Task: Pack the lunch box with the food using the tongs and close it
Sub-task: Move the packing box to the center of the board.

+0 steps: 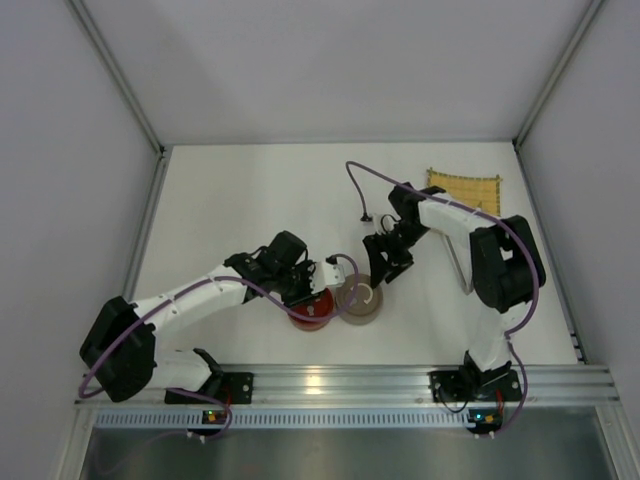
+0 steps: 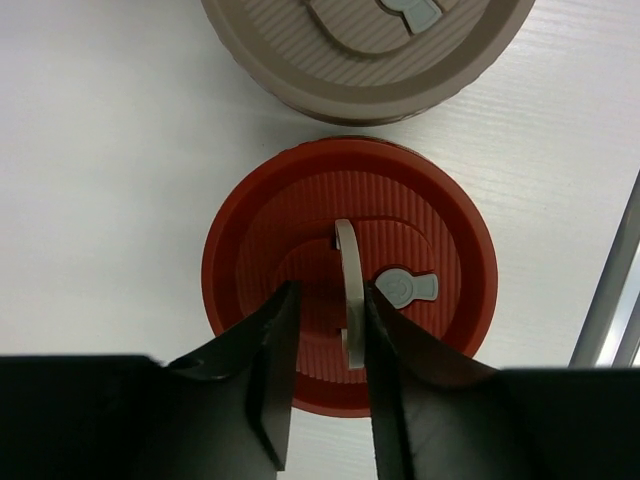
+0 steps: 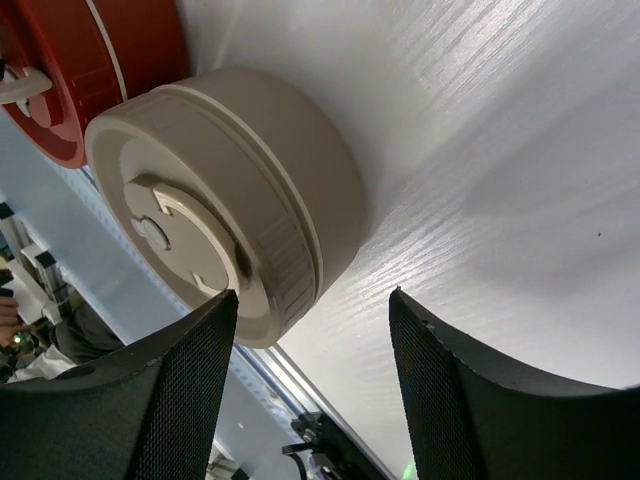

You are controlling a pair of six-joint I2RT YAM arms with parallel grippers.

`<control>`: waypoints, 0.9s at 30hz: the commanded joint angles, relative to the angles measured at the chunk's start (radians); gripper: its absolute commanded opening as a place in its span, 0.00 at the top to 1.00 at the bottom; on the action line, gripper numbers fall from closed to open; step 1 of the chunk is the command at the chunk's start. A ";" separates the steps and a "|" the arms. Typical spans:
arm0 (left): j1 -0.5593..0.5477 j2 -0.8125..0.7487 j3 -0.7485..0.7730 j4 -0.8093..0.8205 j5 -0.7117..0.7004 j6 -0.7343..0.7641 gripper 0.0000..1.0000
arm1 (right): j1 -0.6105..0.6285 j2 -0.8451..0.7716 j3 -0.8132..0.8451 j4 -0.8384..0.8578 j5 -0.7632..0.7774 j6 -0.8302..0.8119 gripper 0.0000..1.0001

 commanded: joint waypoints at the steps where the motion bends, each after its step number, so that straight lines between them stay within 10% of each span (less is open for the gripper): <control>1: -0.009 0.005 -0.010 -0.154 -0.031 -0.004 0.61 | 0.001 -0.060 0.053 -0.043 -0.033 0.001 0.38; 27: 0.000 -0.033 0.086 -0.086 -0.138 -0.017 0.56 | -0.019 -0.103 0.079 -0.046 -0.063 0.007 0.38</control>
